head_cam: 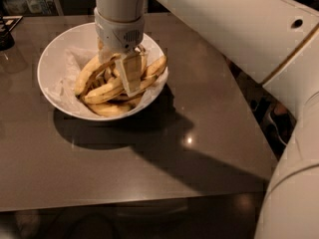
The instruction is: Pick banana from white bowl
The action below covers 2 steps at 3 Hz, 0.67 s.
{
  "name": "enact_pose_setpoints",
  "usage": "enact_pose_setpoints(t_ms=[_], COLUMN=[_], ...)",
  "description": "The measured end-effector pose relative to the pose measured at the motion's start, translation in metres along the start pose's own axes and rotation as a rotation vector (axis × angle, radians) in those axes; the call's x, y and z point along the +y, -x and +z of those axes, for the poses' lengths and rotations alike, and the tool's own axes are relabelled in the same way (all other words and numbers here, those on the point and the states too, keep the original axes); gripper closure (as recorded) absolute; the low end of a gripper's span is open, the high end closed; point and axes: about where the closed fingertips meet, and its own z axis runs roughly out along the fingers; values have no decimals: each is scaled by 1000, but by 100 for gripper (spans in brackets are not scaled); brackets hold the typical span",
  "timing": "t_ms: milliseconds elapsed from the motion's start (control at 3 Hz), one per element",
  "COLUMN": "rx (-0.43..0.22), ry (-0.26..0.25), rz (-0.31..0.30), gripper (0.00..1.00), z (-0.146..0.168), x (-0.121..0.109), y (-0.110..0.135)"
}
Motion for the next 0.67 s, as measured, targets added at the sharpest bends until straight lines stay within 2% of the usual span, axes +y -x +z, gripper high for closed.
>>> enact_pose_setpoints(t_ms=[667], rx=[-30], ry=[66], rz=[34], gripper=[31], z=[33], x=[4], y=[-7])
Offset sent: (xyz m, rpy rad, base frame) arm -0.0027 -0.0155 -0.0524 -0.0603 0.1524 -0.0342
